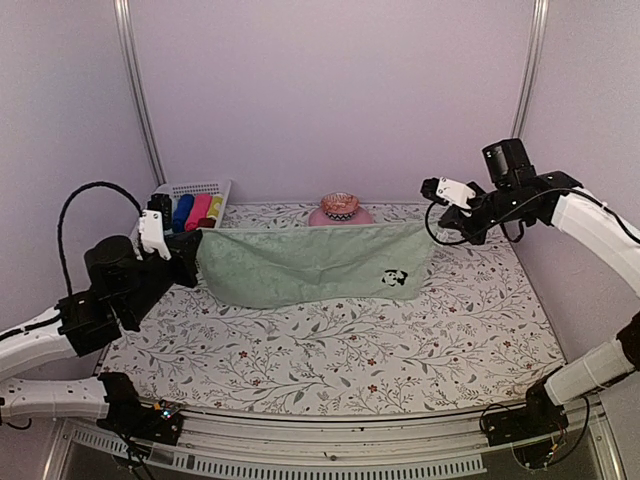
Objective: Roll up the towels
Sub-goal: Pick up the towel from the center of the board, then flatten out the towel at the center of the board, then fold the towel at the center of the board.
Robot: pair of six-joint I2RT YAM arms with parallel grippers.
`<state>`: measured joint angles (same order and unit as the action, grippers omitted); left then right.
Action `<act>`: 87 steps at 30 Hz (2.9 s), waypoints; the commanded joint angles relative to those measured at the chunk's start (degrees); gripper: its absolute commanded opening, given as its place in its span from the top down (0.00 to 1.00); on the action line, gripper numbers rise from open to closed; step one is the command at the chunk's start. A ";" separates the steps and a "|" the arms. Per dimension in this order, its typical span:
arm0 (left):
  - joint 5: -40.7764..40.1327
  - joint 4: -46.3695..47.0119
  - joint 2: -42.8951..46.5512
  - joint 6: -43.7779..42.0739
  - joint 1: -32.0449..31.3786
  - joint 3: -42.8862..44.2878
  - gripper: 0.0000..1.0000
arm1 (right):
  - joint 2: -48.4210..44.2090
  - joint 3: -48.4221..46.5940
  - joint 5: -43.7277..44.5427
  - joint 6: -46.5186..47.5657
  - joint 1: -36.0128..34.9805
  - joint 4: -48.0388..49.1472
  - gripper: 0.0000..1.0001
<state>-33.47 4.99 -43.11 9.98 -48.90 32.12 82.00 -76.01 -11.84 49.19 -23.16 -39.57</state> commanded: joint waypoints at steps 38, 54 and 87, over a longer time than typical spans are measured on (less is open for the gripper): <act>21.43 9.46 -60.38 -7.74 20.22 24.23 1.00 | 37.29 -17.95 7.28 -3.11 10.68 9.36 0.98; 22.96 10.77 -55.12 -14.41 20.25 19.91 1.00 | 27.37 -5.70 4.69 11.83 12.83 11.10 0.98; 27.02 -13.17 -50.36 -10.77 16.22 28.61 1.00 | 12.93 10.34 -0.73 20.72 12.61 12.21 0.98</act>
<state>-7.20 2.31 -94.37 -3.25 -30.52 58.19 98.83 -68.36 -9.39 67.35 -10.85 -24.56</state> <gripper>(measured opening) 0.012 0.022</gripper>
